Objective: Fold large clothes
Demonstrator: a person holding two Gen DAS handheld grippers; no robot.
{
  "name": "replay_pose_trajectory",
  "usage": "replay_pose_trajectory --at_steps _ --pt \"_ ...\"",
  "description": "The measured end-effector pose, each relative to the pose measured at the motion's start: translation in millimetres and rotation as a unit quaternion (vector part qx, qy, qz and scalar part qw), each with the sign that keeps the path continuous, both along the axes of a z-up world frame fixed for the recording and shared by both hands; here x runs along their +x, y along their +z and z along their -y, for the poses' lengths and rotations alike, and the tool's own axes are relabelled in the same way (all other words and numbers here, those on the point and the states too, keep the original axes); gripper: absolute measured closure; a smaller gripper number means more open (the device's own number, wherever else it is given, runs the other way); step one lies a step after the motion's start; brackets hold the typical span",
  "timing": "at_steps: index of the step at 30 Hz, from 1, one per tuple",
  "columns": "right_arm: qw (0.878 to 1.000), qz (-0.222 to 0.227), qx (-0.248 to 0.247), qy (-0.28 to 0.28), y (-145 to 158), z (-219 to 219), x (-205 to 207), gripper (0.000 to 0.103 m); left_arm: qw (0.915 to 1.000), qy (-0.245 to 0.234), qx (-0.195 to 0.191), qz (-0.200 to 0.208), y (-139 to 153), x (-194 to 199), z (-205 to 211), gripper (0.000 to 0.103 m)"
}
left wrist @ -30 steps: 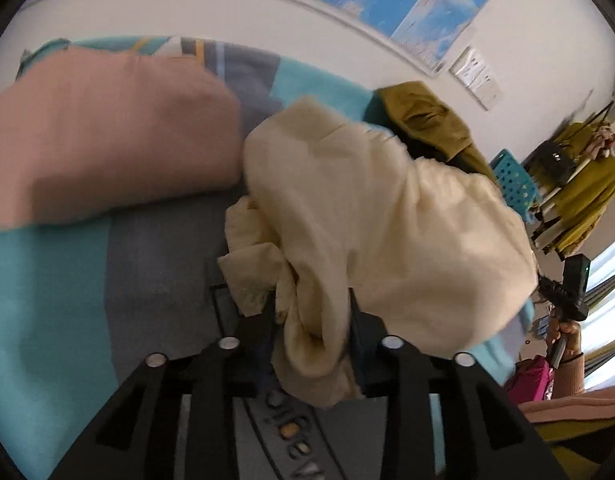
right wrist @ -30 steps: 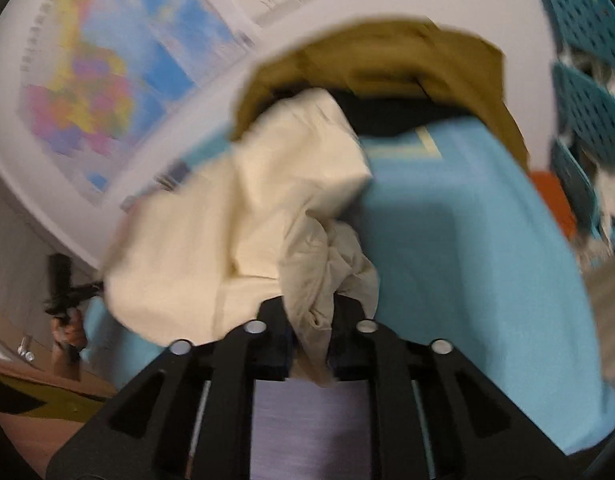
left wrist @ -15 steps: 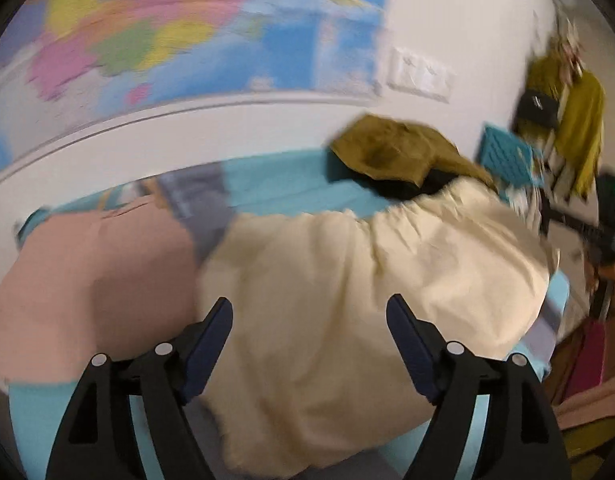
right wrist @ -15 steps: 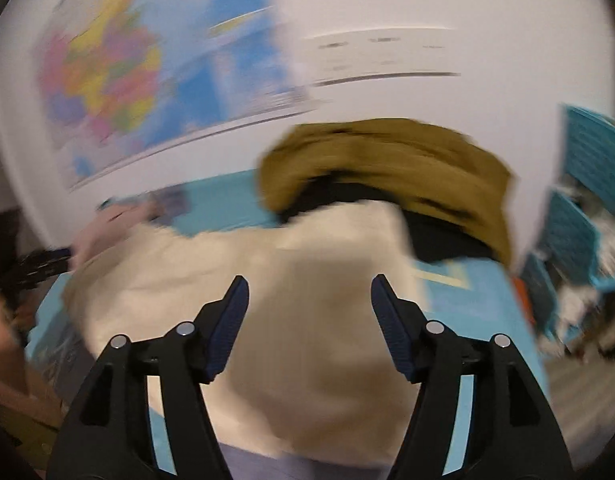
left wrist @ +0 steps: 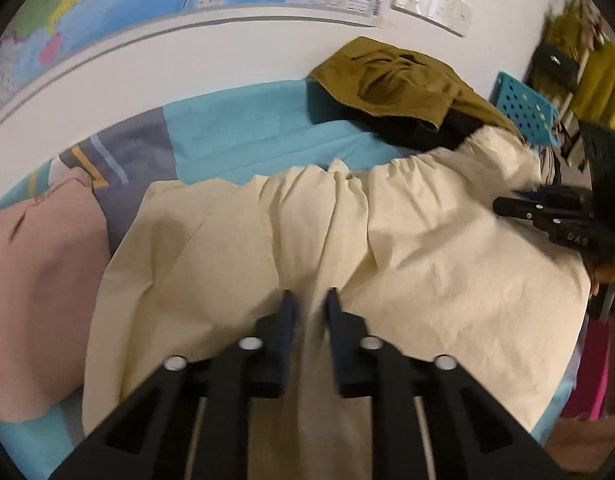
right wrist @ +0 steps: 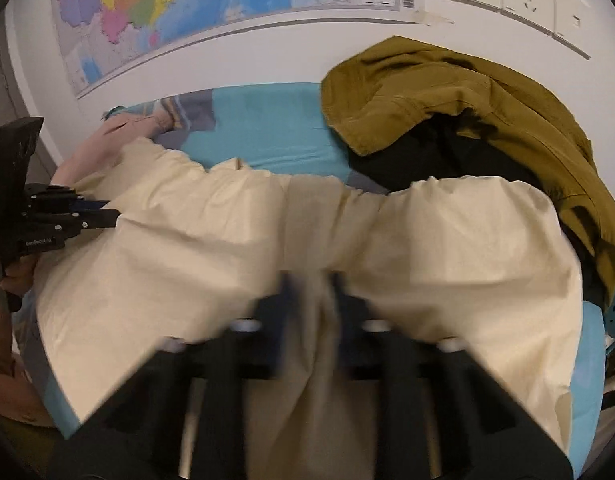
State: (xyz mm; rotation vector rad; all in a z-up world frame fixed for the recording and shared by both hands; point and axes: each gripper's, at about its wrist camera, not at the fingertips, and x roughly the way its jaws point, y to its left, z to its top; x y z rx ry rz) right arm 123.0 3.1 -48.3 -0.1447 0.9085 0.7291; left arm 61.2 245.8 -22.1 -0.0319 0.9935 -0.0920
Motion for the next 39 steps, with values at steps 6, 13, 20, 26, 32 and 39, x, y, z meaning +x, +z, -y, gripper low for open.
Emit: replay_pose_trajectory --at_steps 6,13,20,26,32,39 --pt "0.993 0.064 0.085 -0.053 41.0 26.5 1.4 0.101 0.9992 0.013 -0.001 0.038 17.6 17.6 1.8 0.1" --pt "0.997 -0.028 0.044 -0.053 -13.8 18.3 23.0 0.094 0.9994 0.026 -0.013 0.02 0.4 33.8 -6.5 0.086" --pt "0.995 0.003 0.084 -0.054 15.7 43.0 3.5 0.068 0.9959 0.013 -0.029 0.085 32.1 -9.5 -18.6 0.058" --pt "0.989 -0.005 0.129 -0.078 14.5 91.4 -5.1 0.062 0.9957 0.017 -0.028 0.086 28.7 -46.6 -32.9 0.055" --pt "0.977 -0.043 0.161 -0.132 -2.1 134.6 -4.7 0.062 0.995 0.053 -0.051 0.068 4.9 -48.8 -54.6 0.058" --pt "0.97 0.004 0.173 -0.174 25.5 203.0 -64.0 0.049 0.9962 0.048 -0.027 0.067 5.3 -47.1 -44.9 0.056"
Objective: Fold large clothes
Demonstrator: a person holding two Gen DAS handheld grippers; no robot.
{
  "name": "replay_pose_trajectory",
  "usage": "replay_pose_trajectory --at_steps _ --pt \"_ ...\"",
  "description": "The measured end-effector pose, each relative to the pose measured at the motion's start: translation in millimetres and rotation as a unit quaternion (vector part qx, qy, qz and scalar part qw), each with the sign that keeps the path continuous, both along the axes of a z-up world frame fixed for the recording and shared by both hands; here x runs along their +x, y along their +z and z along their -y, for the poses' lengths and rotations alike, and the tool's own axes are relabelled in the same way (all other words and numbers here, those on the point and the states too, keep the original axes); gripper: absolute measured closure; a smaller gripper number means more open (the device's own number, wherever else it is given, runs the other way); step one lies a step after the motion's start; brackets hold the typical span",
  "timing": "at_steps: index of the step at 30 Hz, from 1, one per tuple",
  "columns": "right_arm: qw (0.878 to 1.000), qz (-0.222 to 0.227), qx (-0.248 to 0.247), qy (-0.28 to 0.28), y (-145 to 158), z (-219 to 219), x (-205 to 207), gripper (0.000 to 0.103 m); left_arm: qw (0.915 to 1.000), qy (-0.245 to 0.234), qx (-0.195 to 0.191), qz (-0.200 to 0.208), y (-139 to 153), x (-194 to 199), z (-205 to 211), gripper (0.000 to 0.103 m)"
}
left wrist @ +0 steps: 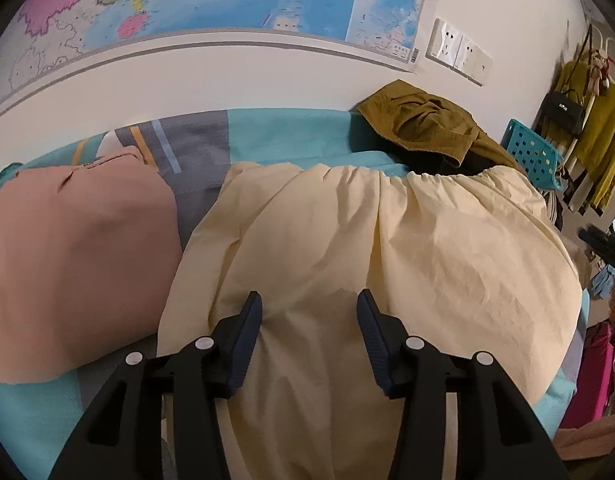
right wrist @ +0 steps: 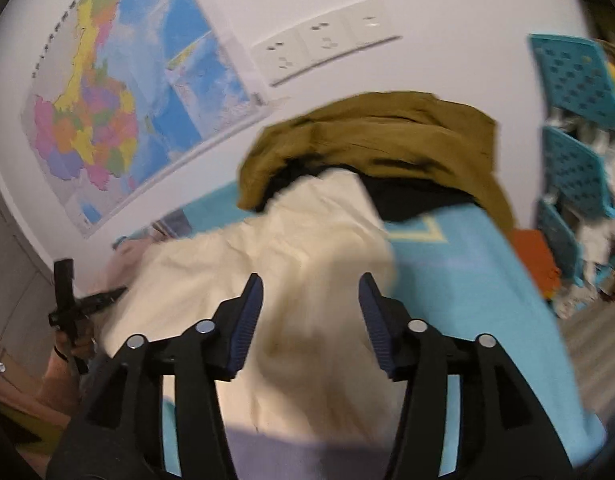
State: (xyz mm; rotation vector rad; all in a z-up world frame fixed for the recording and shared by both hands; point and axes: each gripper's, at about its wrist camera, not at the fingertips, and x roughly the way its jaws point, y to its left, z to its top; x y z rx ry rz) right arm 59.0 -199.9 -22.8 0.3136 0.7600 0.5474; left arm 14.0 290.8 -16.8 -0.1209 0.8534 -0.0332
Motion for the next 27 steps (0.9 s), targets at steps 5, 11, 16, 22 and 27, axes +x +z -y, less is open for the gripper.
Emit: replay_pose_trajectory --at_steps 5,11,16,22,27 --pt "0.998 -0.052 -0.014 -0.022 -36.3 22.2 -26.8 0.037 1.0 -0.001 -0.008 0.002 -1.4 1.0 -1.5 0.052" --pt "0.992 -0.08 0.078 -0.051 -57.1 40.9 -18.6 0.094 1.0 -0.002 0.008 0.003 -4.2 0.6 3.2 0.051" --pt "0.991 -0.05 0.095 -0.083 -38.1 51.2 -16.5 0.097 1.0 0.0 0.004 0.003 -4.7 -0.1 1.7 0.051" --pt "0.988 -0.098 0.057 -0.109 -65.1 48.3 -6.7 0.086 1.0 0.001 0.006 0.006 -5.0 -1.7 2.2 0.051" --pt "0.992 -0.037 0.018 -0.122 -22.6 48.7 -24.5 0.065 0.9996 -0.005 0.013 0.023 5.8 -18.5 6.1 0.046"
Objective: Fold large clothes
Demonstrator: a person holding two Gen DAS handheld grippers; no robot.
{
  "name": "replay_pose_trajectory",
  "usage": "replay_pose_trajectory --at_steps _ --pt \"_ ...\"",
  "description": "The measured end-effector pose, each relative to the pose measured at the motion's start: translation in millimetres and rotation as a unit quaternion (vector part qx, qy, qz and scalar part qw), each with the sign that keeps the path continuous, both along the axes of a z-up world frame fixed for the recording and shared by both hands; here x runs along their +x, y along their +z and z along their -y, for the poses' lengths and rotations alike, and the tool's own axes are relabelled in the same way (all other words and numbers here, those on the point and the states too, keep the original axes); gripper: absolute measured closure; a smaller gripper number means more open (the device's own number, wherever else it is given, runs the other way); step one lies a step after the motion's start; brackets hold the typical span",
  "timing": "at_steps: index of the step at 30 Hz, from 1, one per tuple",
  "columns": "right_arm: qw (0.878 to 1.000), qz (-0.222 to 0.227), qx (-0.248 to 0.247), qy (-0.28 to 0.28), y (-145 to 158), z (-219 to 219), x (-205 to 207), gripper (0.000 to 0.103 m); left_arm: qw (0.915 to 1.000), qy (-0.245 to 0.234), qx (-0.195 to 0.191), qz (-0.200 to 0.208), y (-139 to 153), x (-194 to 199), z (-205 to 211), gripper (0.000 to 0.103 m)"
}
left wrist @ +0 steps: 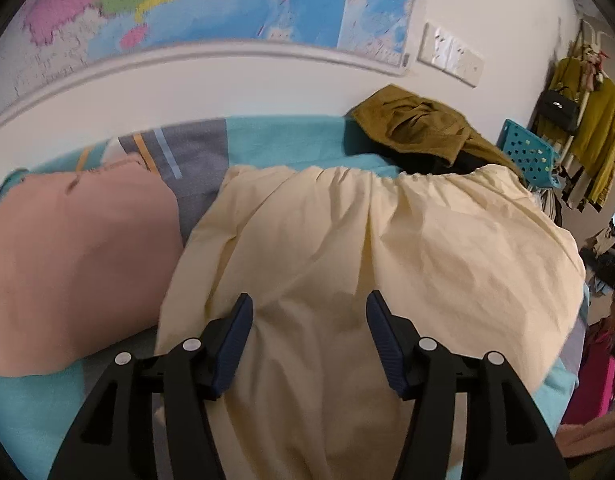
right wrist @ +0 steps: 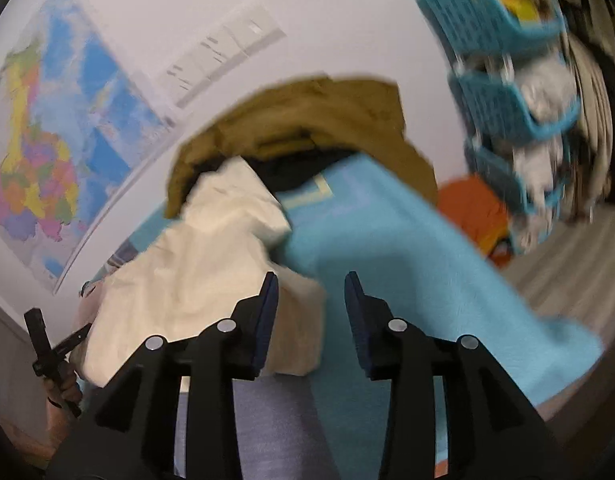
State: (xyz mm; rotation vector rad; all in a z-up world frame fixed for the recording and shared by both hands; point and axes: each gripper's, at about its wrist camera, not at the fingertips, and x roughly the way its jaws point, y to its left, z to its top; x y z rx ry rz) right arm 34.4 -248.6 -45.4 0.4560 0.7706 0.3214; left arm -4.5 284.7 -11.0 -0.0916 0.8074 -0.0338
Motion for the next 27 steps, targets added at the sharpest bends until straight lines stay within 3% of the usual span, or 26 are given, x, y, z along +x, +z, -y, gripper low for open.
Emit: replay_pose_trajectory --at_steps 1,6,9,11,13,15,19,21,24,27 --pt "1.0 0.019 -0.013 0.002 11.8 -5.4 -5.6 0.054 1.0 -0.001 0.002 0.006 3.1 -6.2 0.3 0.046" --pt "0.991 0.079 -0.048 0.1 36.9 -57.0 -10.5 0.049 0.9994 0.013 -0.005 0.033 15.8 -33.9 -6.3 0.046" --pt "0.989 0.051 -0.06 0.126 13.9 -80.6 6.9 0.05 0.9985 0.029 -0.013 0.044 20.3 -50.1 -12.7 0.046" --pt "0.991 0.019 -0.078 0.111 -10.1 -83.6 21.0 0.055 0.998 0.044 -0.016 0.043 19.9 -60.7 -18.6 0.046" --pt "0.994 0.003 -0.035 0.106 -26.1 -76.6 28.9 0.056 0.9973 0.057 -0.022 0.042 18.9 -70.9 -26.3 0.047" --pt "0.994 0.002 -0.028 0.103 -25.2 -73.3 28.0 0.056 0.9966 0.075 -0.024 0.027 14.9 -78.5 -34.5 0.047" --pt "0.993 0.016 -0.061 0.1 -6.8 -80.8 19.5 0.051 0.9961 0.081 -0.034 0.007 4.0 -88.1 -41.7 0.051" --pt "0.992 0.039 -0.079 0.095 6.5 -85.0 12.1 0.048 0.9963 0.076 -0.04 -0.003 -2.5 -91.5 -41.4 0.057" --pt "0.988 0.076 -0.073 0.11 27.4 -94.7 3.1 0.048 0.9957 0.071 -0.059 -0.004 -5.7 -94.4 -44.4 0.084" --pt "0.981 0.1 -0.071 0.153 39.8 -114.1 -3.0 0.048 0.9937 0.08 -0.079 0.001 -0.4 -96.6 -54.7 0.091"
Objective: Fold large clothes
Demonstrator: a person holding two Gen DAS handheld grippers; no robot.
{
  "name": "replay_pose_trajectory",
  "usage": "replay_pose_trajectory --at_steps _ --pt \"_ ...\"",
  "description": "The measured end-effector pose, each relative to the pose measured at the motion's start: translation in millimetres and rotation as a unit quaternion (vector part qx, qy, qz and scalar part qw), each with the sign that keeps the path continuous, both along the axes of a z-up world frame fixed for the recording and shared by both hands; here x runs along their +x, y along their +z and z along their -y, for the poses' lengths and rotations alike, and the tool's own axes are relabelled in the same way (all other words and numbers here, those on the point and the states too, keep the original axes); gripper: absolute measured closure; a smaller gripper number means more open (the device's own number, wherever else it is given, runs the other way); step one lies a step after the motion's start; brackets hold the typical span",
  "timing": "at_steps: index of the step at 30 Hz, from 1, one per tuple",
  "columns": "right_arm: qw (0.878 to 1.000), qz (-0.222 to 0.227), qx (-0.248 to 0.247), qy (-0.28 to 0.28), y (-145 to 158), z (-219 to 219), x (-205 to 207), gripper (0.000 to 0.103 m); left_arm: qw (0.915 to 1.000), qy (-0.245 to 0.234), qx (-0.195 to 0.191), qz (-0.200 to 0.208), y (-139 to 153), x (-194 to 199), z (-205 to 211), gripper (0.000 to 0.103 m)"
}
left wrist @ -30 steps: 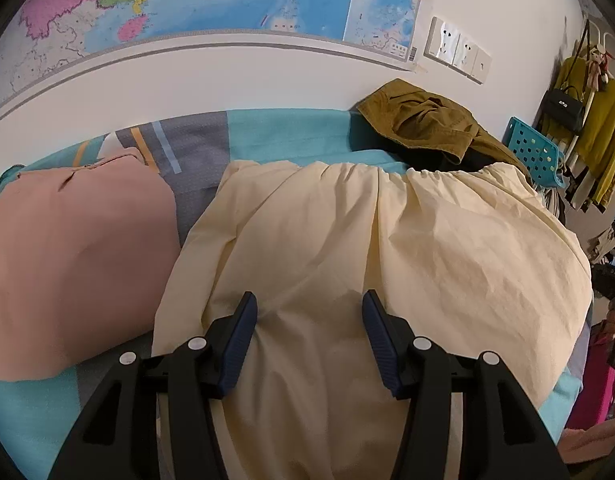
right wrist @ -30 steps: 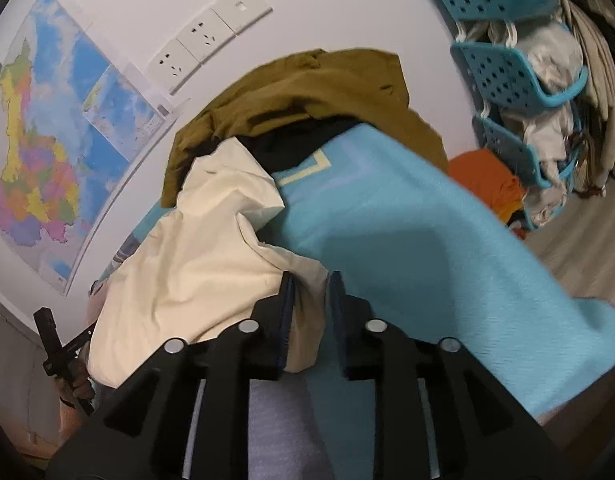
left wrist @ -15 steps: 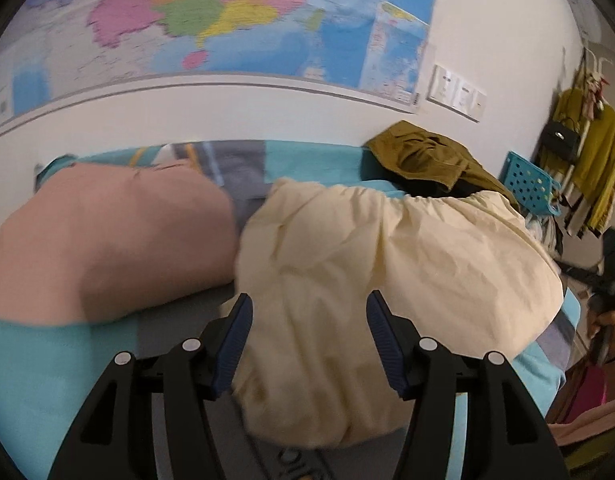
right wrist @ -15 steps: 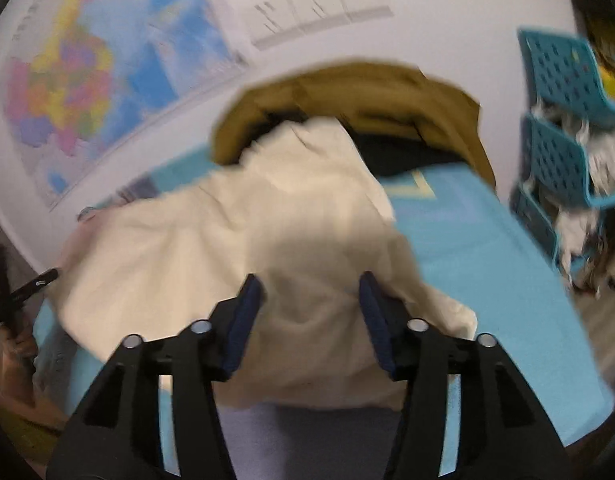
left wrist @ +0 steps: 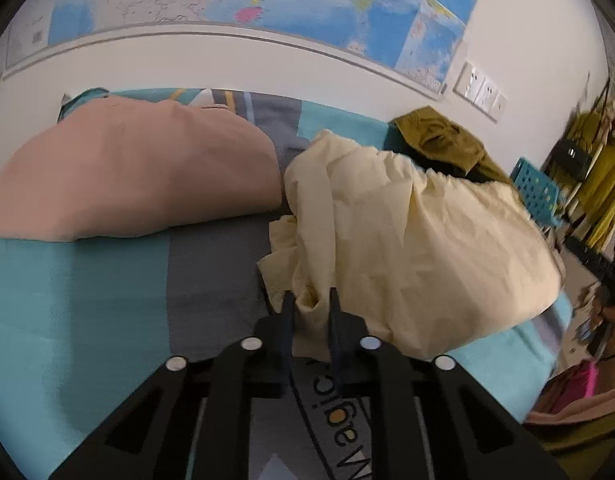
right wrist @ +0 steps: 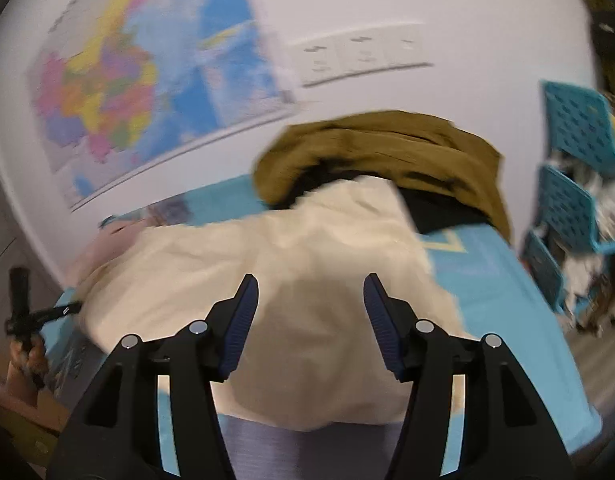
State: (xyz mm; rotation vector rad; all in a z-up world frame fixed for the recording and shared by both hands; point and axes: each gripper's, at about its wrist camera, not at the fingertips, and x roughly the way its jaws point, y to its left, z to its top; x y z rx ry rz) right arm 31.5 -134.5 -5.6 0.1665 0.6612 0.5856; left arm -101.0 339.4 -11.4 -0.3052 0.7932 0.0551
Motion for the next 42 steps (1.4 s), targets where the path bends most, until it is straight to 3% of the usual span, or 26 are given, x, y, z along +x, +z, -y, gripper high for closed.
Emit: replay_pose_trajectory --at_steps 4,8,10,11,12,14,16,20,25,28,31,38,42 --pt "0.999 -0.013 -0.002 0.047 -10.3 -25.9 3.6 0.048 0.9999 -0.006 -0.009 0.001 15.3 7.9 -5.4 0.092" --pt "0.996 -0.073 -0.029 0.042 -46.7 -38.5 18.0 0.051 0.9975 -0.006 0.034 -0.062 -11.9 18.2 -0.7 0.084" --pt "0.995 -0.086 -0.02 0.038 -52.9 -36.4 20.8 0.051 0.9977 0.005 0.036 -0.058 -15.9 14.2 -2.7 0.071" --pt "0.995 -0.086 -0.021 0.036 -50.2 -36.2 20.1 0.051 0.9974 0.024 0.04 -0.054 -13.3 11.5 -6.2 0.057" --pt "0.996 -0.081 -0.025 0.034 -47.1 -36.4 18.6 0.051 0.9974 0.036 0.037 -0.051 -10.2 9.0 -8.7 0.053" --pt "0.997 -0.063 -0.031 0.032 -34.8 -37.6 14.0 0.049 0.9979 0.045 0.038 -0.026 4.8 0.3 -9.9 0.053" --pt "0.998 -0.047 -0.017 0.038 -22.1 -36.9 9.1 0.048 0.9969 0.045 0.063 0.012 24.6 -7.3 -0.7 0.051" --pt "0.997 -0.015 -0.005 0.074 -2.3 -52.4 -1.8 0.045 0.9964 -0.006 0.07 0.048 42.6 -3.4 24.9 0.049" --pt "0.993 -0.033 -0.019 0.109 -16.4 -82.6 5.5 0.045 0.9955 -0.049 0.08 0.017 20.3 27.9 49.6 0.048" --pt "0.992 -0.066 -0.031 0.1 -38.8 -85.5 19.4 0.047 0.9968 -0.047 0.064 -0.013 -3.0 44.6 44.2 0.048" --pt "0.992 -0.085 -0.015 0.094 -52.2 -80.0 27.1 0.049 0.9985 -0.041 0.033 -0.012 -16.3 48.9 32.9 0.048" --pt "0.993 -0.049 -0.015 0.105 -28.2 -88.0 14.2 0.044 0.9987 -0.034 0.037 0.002 0.1 46.4 38.3 0.047" --pt "0.994 -0.027 -0.012 0.108 -13.3 -95.0 17.2 0.042 0.9968 -0.06 0.048 0.025 13.3 48.2 54.4 0.044"
